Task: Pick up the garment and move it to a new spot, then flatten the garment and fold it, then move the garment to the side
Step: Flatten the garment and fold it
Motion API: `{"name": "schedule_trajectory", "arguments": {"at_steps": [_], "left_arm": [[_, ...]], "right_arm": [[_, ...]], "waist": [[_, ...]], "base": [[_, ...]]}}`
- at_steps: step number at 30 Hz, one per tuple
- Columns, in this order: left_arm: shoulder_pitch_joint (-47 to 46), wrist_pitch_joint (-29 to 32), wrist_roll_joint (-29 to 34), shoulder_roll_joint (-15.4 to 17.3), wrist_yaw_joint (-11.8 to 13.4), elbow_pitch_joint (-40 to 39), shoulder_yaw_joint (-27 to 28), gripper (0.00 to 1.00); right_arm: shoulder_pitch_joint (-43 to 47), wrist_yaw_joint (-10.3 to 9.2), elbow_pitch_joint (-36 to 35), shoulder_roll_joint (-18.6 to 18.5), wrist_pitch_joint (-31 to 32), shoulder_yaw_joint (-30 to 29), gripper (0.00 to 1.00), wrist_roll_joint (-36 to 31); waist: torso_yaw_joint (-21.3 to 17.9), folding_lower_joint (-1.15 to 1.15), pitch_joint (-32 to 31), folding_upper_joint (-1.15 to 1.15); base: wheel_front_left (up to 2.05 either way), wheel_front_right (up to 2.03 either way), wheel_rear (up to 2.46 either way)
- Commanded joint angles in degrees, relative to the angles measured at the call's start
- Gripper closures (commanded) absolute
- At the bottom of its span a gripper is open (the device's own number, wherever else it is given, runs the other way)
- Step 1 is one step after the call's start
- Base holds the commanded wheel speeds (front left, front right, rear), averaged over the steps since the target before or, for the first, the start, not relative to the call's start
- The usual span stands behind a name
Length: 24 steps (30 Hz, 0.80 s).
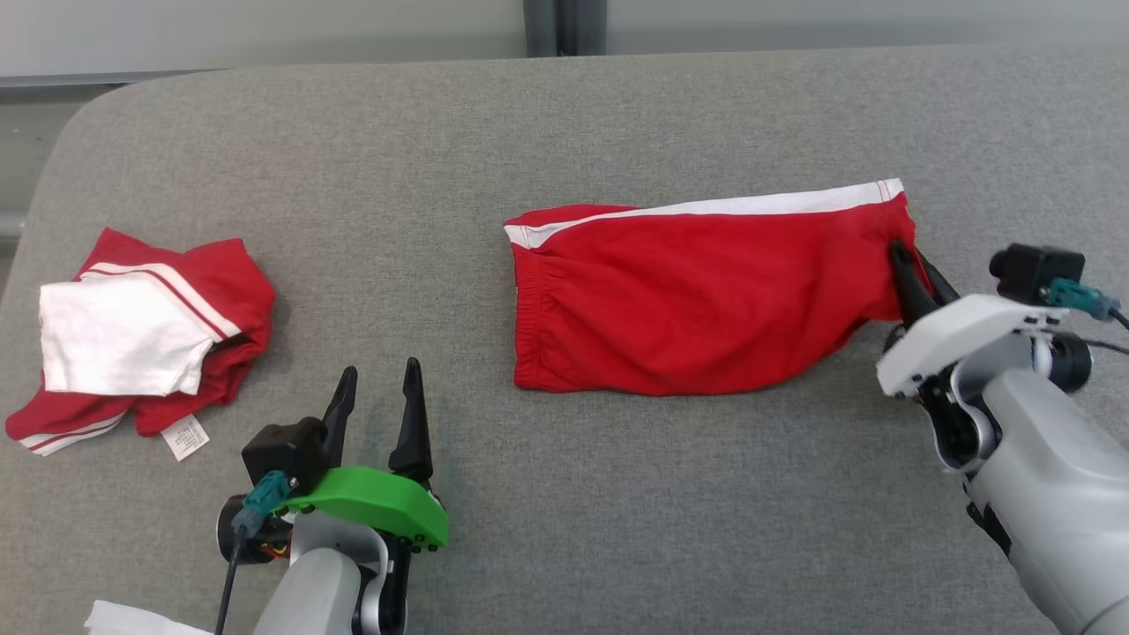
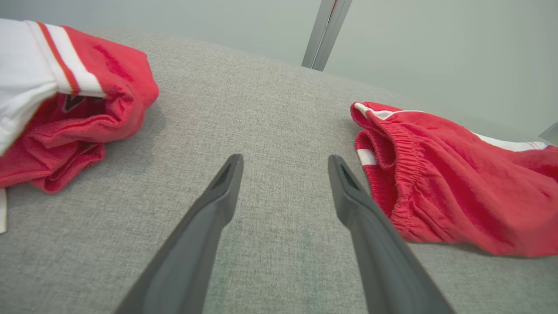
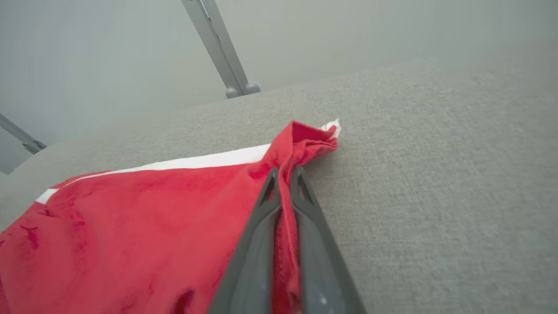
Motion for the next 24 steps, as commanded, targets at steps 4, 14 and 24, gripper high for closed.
{"name": "schedule_trajectory", "arguments": {"at_steps": [4,14,24], "left_arm": [[1.5,0.0,0.1,0.2,0.3,-0.1,-0.3,0.0],[2.4,0.0,-1.5,0.2,0.6,0.3,-1.6,0.0],[1.6,0.0,-0.3,0.2,1.4,0.6,-1.7,0.0]], "right_arm": [[-3.2,0.0,-6.5,2.3,-0.3,4.0,1.0,-2.0],[-3.5,-0.01,-15.1,10.2,4.0,17.2,1.0,-0.8],[-1.0,-0.01,-8.1,14.7,0.5,18.6,0.0,-2.8]], "waist": [[1.8,0.0,-0.4,0.0],[7.3,0.0,-1.0,0.0],[7.2,0.0,-1.0,0.0]], "base": [[0.0,0.0,0.0],[0.0,0.0,0.0],[0.0,0.0,0.0]]}}
